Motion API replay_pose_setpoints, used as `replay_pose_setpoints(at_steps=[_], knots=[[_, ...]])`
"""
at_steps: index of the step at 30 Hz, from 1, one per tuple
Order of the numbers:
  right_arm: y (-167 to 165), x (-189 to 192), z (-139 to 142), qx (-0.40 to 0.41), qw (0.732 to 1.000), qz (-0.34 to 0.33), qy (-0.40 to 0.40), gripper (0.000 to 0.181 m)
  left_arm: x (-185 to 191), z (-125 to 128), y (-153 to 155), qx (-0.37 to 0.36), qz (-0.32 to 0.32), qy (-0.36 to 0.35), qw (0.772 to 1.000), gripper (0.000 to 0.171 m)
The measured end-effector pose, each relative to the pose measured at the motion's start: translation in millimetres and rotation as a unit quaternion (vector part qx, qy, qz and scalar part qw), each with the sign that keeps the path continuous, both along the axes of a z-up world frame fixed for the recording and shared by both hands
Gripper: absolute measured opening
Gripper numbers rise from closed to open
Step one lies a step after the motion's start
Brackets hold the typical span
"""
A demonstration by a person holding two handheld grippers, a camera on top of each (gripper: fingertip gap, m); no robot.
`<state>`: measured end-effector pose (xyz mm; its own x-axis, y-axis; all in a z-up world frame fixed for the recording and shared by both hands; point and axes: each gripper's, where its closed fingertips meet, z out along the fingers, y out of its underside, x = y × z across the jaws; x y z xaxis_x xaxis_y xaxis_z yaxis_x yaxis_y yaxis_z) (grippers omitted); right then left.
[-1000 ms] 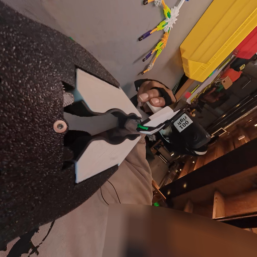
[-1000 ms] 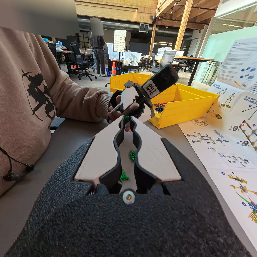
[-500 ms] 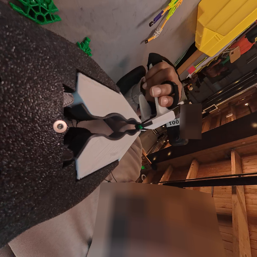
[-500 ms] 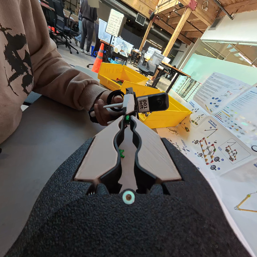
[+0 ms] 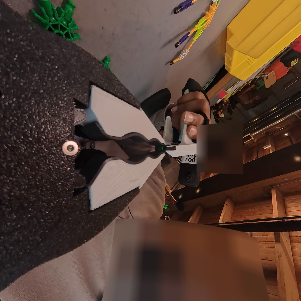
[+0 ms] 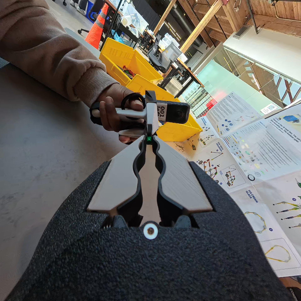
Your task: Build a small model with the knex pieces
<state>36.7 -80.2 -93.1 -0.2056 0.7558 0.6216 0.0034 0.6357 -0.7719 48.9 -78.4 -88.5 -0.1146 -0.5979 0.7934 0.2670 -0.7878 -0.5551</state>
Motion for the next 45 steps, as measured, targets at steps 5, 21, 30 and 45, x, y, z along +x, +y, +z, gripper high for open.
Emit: replay_pose_setpoints(at_steps=[5, 21, 30, 45], knots=[[3, -2, -3, 0.004, 1.0, -0.01, -0.005, 0.005, -2, -3, 2, 0.006, 0.01, 0.025, 1.0, 0.004], [8, 16, -113, -0.202, 0.906, -0.049, -0.369, 0.048, -298, -32, 42, 0.048, 0.505, 0.627, 0.591, 0.005], [1, 10, -136, -0.187, 0.889, -0.081, -0.411, 0.042, -293, -28, 47, 0.068, 0.516, 0.588, 0.619, 0.014], [19, -18, -42, -0.026, 0.989, -0.089, -0.114, 0.032, -43, -22, 21, 0.109, 0.165, 0.269, 0.942, 0.026]])
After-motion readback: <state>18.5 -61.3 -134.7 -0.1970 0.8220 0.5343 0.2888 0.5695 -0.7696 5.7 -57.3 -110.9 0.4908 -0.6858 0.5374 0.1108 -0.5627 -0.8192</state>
